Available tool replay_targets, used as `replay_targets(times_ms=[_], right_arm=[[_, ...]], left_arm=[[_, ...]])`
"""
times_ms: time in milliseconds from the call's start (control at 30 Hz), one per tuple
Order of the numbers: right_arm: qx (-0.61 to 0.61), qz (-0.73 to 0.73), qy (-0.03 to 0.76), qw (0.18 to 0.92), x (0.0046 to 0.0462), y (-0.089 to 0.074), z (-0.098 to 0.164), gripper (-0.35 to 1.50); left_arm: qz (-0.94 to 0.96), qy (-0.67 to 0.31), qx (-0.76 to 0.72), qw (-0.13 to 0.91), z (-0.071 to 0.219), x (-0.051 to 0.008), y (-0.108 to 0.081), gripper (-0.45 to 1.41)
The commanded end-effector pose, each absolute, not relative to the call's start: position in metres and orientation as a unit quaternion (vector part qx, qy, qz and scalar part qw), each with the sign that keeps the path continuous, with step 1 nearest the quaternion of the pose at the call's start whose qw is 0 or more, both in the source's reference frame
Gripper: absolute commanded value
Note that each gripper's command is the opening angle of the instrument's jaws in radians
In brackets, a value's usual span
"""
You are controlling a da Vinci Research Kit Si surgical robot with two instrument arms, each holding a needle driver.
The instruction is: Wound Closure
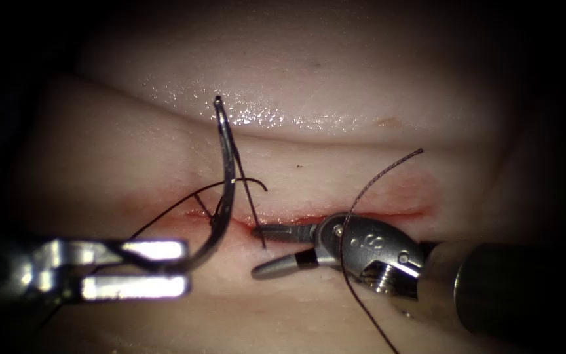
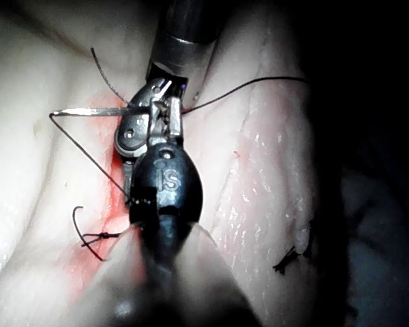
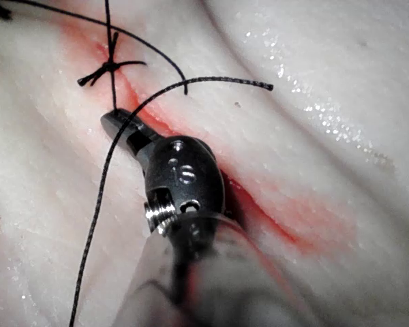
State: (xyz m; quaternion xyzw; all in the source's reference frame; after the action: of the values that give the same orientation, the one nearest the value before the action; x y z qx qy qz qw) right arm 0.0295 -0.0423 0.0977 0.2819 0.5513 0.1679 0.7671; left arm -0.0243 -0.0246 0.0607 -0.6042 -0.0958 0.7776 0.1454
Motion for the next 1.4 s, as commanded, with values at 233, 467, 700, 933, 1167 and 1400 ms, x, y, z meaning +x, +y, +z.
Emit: replay_targets(times_ms=[233,467,700,933,1167,1400], right_arm=[[0.284,0.170,0.552,0.765,0.0299,-0.043,0.097,-0.35],[0.292,0.170,0.552,0.763,0.0295,-0.043,0.095,-0.35],[0.313,0.162,0.557,0.752,0.0292,-0.045,0.089,-0.35],[0.325,0.158,0.560,0.746,0.0293,-0.048,0.083,-0.35],[0.308,0.118,0.586,0.740,0.0302,-0.049,0.079,-0.35],[0.219,0.112,0.590,0.769,0.0290,-0.043,0.081,1.30]], left_arm=[[0.770,-0.087,-0.615,0.148,0.060,-0.0239,-0.026,-0.45],[0.759,-0.077,-0.627,0.155,0.060,-0.0227,-0.026,-0.45],[0.764,-0.062,-0.620,0.164,0.061,-0.0210,-0.027,-0.45],[0.773,-0.043,-0.609,0.170,0.061,-0.0199,-0.028,-0.45],[0.769,-0.040,-0.614,0.172,0.060,-0.0193,-0.029,-0.45],[0.764,-0.028,-0.621,0.170,0.059,-0.0183,-0.030,-0.45]])
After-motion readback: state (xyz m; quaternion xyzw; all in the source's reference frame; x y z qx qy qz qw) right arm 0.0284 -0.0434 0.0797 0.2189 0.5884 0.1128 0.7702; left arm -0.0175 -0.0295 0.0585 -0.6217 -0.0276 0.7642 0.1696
